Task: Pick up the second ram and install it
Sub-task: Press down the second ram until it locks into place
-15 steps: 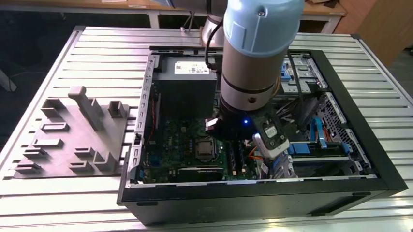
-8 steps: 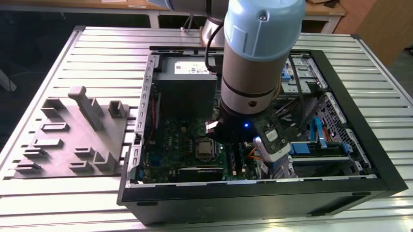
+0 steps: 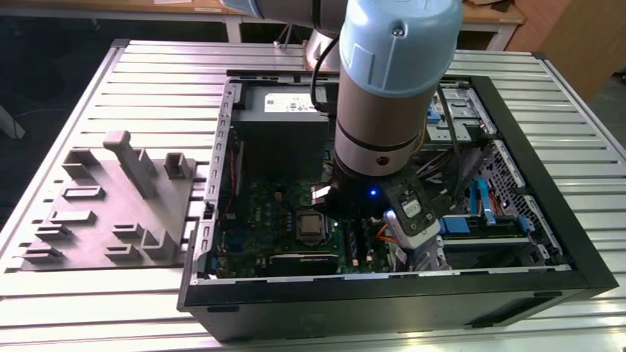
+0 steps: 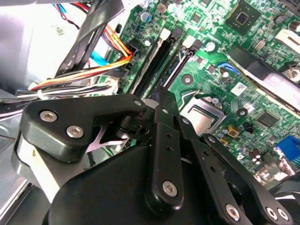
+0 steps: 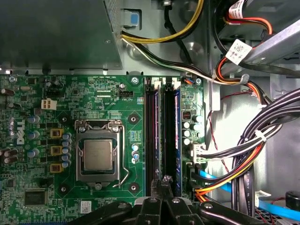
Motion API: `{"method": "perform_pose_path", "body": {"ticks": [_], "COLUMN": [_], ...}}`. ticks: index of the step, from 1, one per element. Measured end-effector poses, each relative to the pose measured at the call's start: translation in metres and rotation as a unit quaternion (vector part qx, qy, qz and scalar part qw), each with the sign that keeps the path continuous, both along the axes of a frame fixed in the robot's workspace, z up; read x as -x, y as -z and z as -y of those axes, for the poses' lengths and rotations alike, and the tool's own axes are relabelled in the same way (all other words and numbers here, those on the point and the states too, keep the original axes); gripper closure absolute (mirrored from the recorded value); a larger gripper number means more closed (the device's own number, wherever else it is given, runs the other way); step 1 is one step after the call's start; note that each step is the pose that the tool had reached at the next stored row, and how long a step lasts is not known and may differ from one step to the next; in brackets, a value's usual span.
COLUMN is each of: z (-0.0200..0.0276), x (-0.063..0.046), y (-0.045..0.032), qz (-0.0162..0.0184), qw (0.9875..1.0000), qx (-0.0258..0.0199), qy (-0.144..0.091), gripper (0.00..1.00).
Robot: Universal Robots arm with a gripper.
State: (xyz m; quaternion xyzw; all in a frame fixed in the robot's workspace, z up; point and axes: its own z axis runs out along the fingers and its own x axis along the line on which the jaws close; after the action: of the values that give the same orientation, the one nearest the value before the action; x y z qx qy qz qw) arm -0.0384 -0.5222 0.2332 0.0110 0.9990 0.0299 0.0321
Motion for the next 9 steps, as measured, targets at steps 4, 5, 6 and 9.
{"method": "perform_pose_path", "body": {"ticks": [4, 5, 6, 9], "z": [0.0, 0.0002, 0.0003, 0.0007], "x": [-0.0001, -0.0002, -0.0002, -0.0007], "y": [0.0014, 0.0019, 0.0026, 0.0045], "qz": [-0.0013, -0.0036, -0.0065, -0.0138], "qw": [1.0, 1.0, 1.0, 0.9999], "qx": [0.0012, 0.0021, 0.0027, 0.0037], "qy": [0.0, 0.0, 0.0, -0.001], "gripper": [0.9, 0.9, 0.9, 0.9]}}
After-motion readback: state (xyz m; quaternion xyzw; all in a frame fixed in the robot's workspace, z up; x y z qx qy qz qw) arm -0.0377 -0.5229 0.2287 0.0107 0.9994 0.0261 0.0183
